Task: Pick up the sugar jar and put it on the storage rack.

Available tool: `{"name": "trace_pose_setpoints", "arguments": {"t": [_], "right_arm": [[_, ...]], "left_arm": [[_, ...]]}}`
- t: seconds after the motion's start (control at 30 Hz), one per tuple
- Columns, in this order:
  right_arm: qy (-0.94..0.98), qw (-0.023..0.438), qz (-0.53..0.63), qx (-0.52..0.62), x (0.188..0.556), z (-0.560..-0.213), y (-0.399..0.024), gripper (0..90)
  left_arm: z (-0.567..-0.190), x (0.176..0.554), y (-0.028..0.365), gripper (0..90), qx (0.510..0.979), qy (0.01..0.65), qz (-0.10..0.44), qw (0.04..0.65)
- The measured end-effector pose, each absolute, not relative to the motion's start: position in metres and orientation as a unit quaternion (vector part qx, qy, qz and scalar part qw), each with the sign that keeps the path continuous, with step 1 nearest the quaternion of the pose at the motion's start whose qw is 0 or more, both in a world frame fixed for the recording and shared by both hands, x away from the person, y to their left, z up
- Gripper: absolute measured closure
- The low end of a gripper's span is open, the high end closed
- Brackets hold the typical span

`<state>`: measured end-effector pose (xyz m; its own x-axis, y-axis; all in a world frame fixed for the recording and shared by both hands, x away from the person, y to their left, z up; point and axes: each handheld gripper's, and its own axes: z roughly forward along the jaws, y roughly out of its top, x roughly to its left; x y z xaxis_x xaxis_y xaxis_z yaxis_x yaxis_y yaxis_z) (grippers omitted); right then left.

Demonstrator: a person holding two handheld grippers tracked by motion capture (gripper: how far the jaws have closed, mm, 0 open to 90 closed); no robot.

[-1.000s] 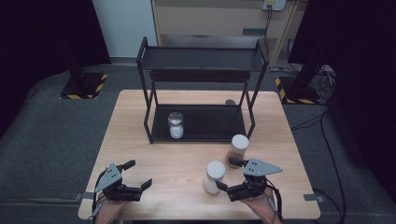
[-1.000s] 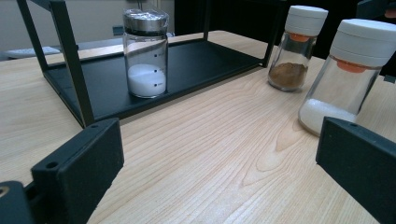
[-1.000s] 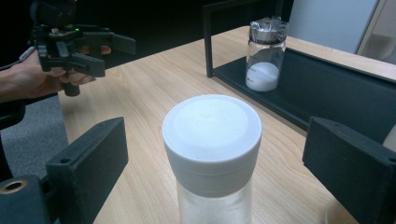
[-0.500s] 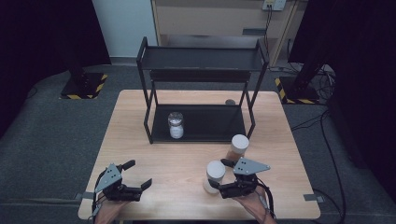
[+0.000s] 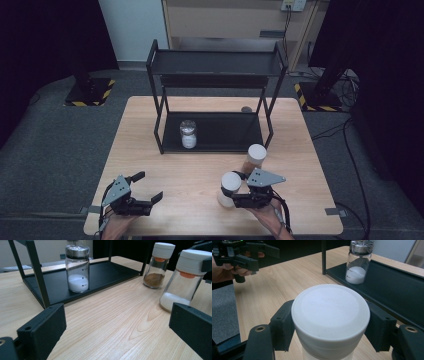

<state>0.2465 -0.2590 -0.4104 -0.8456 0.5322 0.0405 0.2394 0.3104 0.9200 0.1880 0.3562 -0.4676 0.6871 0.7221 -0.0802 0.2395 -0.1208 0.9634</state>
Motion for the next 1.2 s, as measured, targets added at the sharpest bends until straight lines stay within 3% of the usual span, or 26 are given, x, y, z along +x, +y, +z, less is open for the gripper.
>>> {"name": "trace_pose_setpoints", "arguments": {"t": [0.5,1.2], "right_arm": [[0.805,0.146,0.518,0.249,0.251,-0.401,-0.243,34.1],[0.795,0.161,0.513,0.280,0.287,-0.366,-0.217,34.2]], "left_arm": [[-0.468,0.189,0.357,0.3,0.718,0.335,0.210,0.573],[-0.468,0.190,0.357,0.3,0.719,0.334,0.208,0.572]]}}
